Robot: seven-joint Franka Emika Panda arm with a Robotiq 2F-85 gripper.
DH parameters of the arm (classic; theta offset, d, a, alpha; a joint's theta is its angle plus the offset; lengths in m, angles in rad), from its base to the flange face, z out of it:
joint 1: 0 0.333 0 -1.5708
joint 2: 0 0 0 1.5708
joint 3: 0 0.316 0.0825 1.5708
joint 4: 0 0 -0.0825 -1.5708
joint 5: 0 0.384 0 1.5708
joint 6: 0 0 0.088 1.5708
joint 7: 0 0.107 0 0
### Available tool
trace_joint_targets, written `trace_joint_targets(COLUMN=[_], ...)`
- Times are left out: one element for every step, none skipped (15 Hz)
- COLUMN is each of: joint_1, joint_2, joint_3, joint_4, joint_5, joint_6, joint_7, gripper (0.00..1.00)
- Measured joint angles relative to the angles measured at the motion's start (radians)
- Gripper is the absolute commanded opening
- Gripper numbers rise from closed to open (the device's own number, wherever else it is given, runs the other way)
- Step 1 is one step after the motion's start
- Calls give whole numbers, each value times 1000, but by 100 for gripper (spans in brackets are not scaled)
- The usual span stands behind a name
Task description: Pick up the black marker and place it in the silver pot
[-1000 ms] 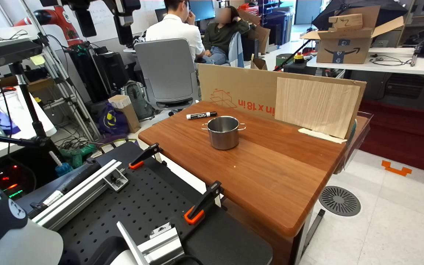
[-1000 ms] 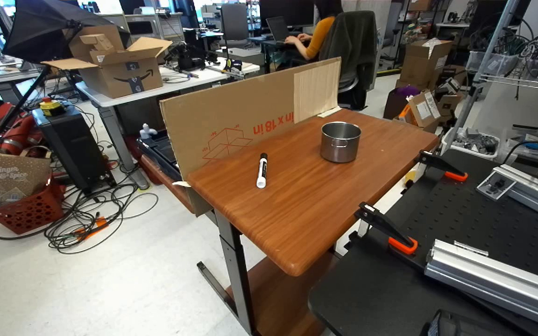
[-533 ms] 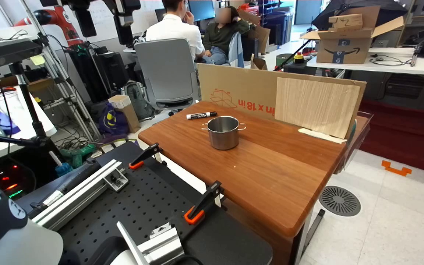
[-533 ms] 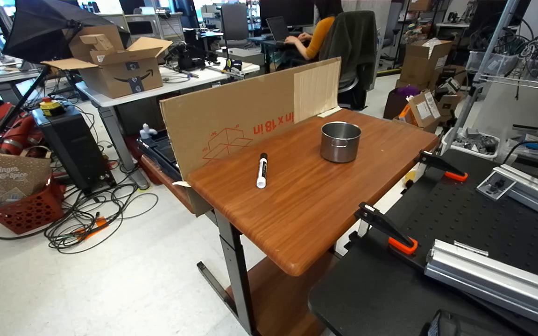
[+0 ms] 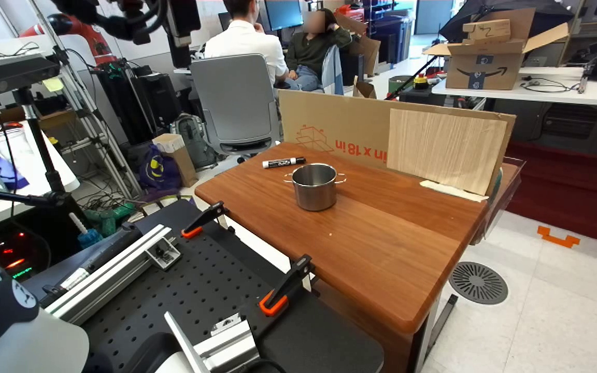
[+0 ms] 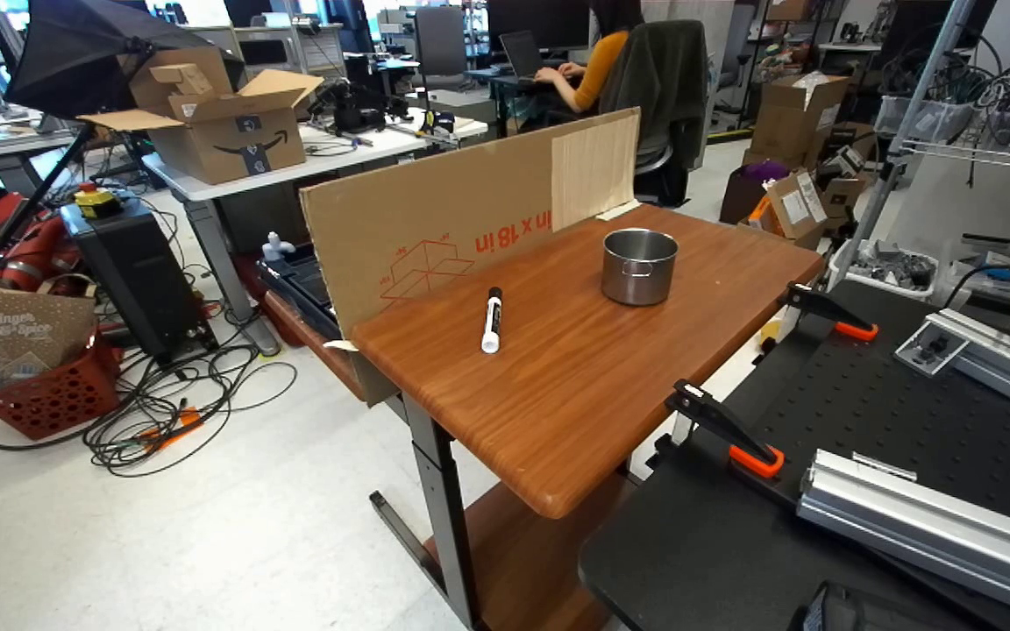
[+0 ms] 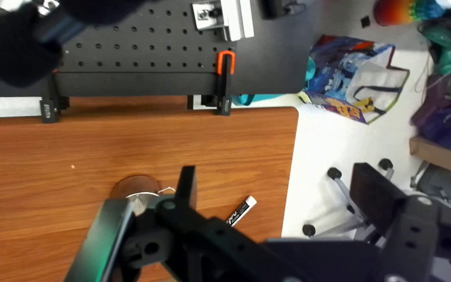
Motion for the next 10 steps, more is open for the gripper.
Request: trace_joint_targets(joint_1=[3,7,13,18,21,23,24,24,24,24], joint_2=[36,76,119,163,208,253,299,346,392,437], joint_3=[4,11,20,32,46,62,79,96,113,128], joint_4=[4,11,23,38,57,78,101,127,154,183], joint_5=[47,90,132,168,198,223,238,246,246,246], joint_6=[45,87,133,177,220,260,295,326,356,377], joint_7=[25,50,79,111,145,179,215,254,297,339], gripper=[100,100,100,100,100,100,100,100,100,100])
